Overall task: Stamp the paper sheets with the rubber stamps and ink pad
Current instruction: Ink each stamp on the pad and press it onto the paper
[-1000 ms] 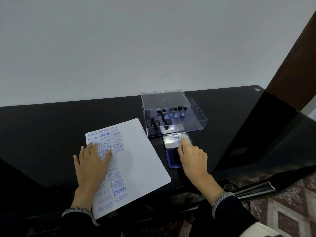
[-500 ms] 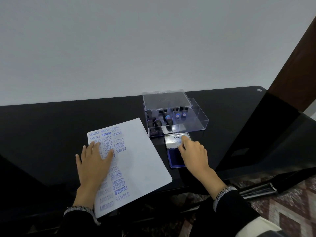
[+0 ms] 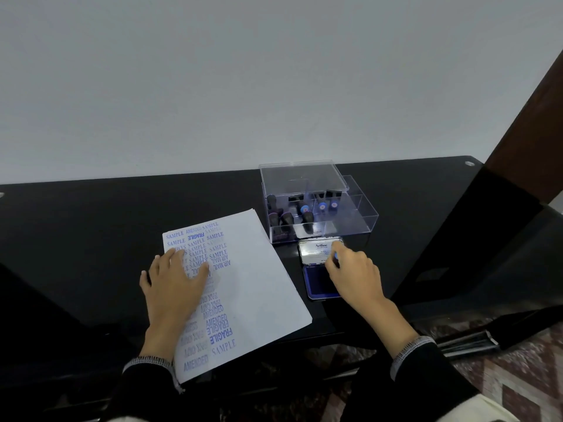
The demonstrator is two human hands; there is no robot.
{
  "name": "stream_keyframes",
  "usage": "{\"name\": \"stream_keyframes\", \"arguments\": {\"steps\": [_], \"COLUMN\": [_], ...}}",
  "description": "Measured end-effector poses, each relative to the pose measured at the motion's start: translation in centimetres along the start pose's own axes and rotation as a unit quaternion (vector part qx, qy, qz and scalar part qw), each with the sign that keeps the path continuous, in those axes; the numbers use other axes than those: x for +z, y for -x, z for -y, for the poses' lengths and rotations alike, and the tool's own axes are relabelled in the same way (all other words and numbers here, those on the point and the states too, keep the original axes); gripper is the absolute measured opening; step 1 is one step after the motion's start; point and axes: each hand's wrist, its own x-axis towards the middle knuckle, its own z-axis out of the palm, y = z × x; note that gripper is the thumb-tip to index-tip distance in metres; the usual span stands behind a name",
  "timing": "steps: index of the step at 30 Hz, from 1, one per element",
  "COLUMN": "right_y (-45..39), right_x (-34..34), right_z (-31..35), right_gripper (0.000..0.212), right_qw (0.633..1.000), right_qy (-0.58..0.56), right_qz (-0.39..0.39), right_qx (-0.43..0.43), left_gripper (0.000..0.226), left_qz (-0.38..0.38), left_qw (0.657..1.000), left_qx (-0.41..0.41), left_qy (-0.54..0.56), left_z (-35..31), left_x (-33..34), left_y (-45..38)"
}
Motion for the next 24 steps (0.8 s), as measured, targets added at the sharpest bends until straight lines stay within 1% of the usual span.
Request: {"name": "stream_keyframes", "arguments": {"steps": [4,6,8,12,20,24], "right_y": [-0.6,-0.6,-0.6,-0.8,-1.3,-1.0], "right_x": [-0.9,-1.0,-1.1,-1.3,-1.4,-1.1], "right_z": [0.1,0.6,1.0,1.6,2.3,3.4], "right_gripper": [0.018,0.012,0.010,0.013,0.013,0.012], "right_qw": [0.988,0.983,0.984,0.984,0.980,0.984], "right_qy": [-0.138,-0.159,-0.140,-0.090,-0.084,-0.042], "right_qz": [0.059,0.088,0.113,0.151,0.181,0.175], "right_qx": [0.026,0.011,-0.008,-0.035,-0.017,-0.011], "left_gripper": [0.066,0.066,0.065,0.065,0.067,0.068], "left_qz": [-0.005,-0.007,-0.009,-0.013,-0.007,-0.006], "left_qw": [1.000,1.000,1.000,1.000,1.000,1.000], "left_qx": [-0.003,-0.003,-0.003,-0.002,0.004,0.007], "left_qy": [0.008,0.013,0.016,0.016,0.013,0.020], "left_z": [0.0,0.1,0.1,0.1,0.3,0.5], "left_x": [0.0,0.0,0.0,0.0,0.1,0.1], "left_y": [-0.1,-0.1,-0.1,0.0,0.1,0.1]}}
